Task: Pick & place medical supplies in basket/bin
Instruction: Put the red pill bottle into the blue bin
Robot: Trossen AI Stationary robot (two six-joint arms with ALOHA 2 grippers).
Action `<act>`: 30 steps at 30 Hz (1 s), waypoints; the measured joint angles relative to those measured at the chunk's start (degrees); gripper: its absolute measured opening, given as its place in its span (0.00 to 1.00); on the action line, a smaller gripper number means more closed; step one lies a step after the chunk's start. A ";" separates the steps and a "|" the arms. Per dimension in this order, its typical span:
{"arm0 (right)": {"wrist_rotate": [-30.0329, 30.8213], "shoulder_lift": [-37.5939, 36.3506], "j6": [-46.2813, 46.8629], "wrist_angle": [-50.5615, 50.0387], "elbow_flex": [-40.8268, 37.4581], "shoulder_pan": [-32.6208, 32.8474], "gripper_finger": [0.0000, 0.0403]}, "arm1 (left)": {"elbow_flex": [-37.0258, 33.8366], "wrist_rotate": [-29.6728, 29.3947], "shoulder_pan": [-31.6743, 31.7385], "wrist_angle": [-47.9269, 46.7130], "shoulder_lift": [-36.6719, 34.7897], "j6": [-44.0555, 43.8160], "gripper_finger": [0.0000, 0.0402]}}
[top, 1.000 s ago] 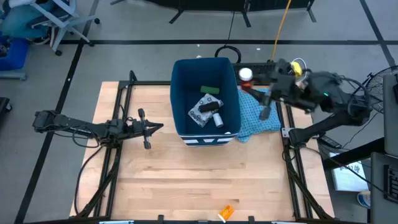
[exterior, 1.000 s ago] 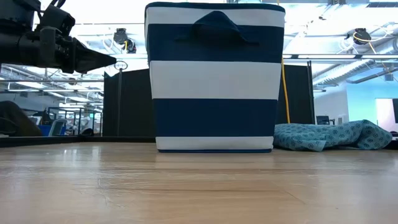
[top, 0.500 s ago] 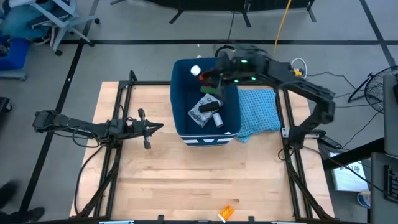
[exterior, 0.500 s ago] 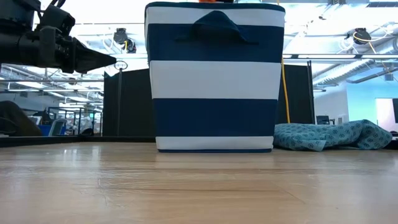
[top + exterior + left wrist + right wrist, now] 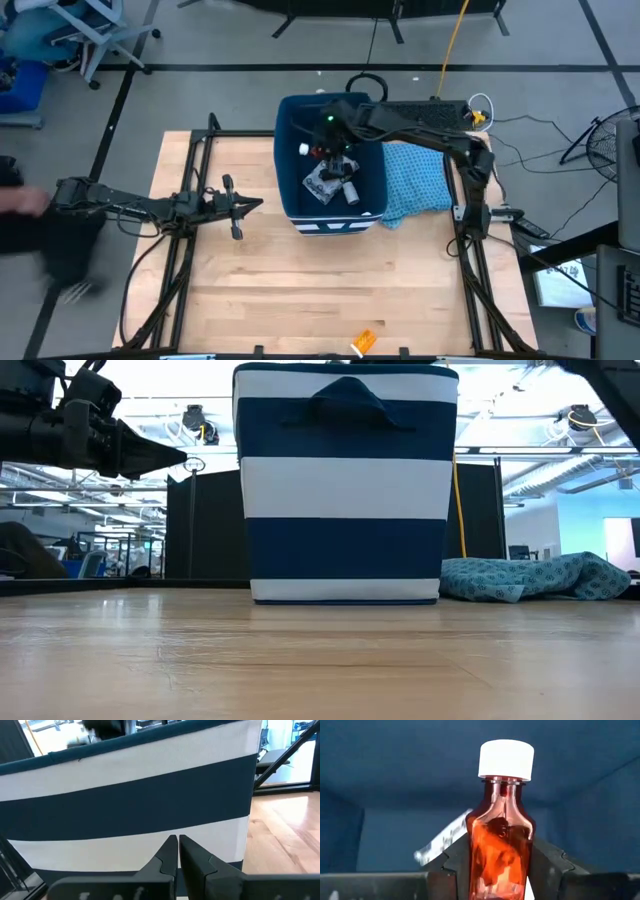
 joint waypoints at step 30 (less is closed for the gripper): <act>-3.42 14.96 1.34 -10.24 -3.31 -0.07 0.35 | 0.00 0.20 0.00 0.40 -0.01 -4.11 0.05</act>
